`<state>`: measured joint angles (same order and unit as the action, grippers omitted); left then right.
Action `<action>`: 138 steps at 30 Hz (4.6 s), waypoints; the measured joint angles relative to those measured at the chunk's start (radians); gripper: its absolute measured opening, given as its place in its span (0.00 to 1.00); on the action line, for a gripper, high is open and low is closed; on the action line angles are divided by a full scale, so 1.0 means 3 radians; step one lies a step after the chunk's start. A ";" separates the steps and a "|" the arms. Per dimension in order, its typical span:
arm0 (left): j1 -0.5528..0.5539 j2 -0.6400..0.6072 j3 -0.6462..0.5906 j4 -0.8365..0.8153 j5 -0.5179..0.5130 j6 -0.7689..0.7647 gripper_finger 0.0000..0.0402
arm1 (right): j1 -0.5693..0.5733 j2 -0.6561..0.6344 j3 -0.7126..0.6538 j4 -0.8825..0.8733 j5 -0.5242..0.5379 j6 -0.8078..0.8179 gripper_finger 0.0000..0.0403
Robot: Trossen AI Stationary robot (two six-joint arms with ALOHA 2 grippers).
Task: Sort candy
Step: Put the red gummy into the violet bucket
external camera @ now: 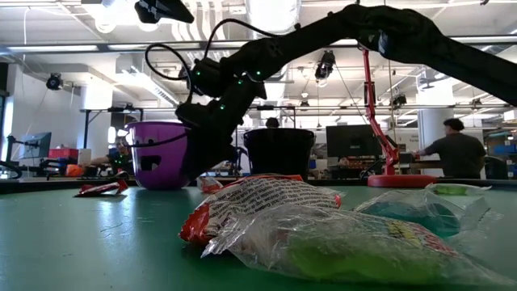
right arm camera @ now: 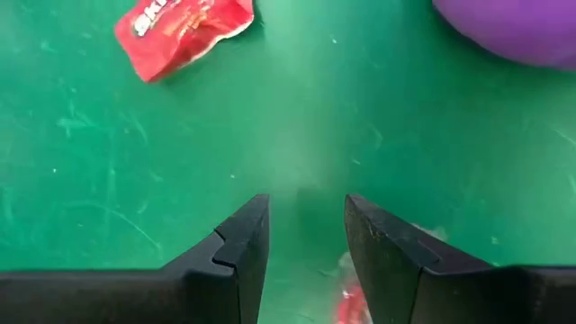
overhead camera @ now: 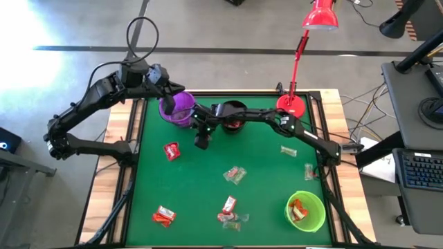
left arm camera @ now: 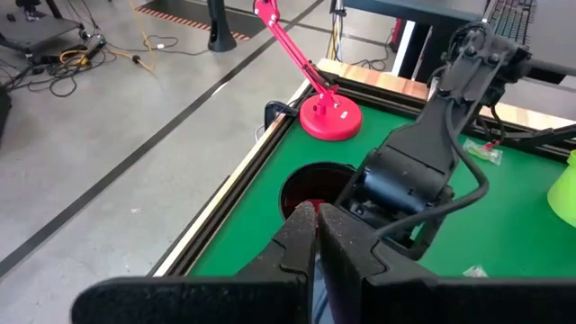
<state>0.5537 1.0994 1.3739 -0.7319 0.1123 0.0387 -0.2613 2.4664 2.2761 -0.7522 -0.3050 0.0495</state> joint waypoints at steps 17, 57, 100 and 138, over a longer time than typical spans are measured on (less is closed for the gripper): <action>0.0000 0.0022 0.0000 -0.0010 0.0003 0.0001 0.00 | -0.0017 -0.0006 0.0212 -0.0215 0.0004 -0.0566 0.34; -0.0001 0.0039 0.0000 -0.0009 0.0009 0.0001 0.00 | 0.0048 -0.0018 0.0239 -0.0841 0.0356 -0.1739 0.34; -0.0001 0.0020 0.0000 -0.0011 0.0008 -0.0072 0.00 | 0.0051 -0.0399 0.0266 -0.0771 0.0495 -0.0790 0.02; -0.0001 0.0010 0.0000 -0.0016 0.0008 -0.0164 0.00 | -0.0330 -0.0478 0.0267 0.0858 0.0029 -0.0127 0.02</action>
<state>0.5534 1.1024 1.3739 -0.7366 0.1146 -0.0105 -0.3602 2.3230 2.3562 -0.4949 -0.2962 0.0114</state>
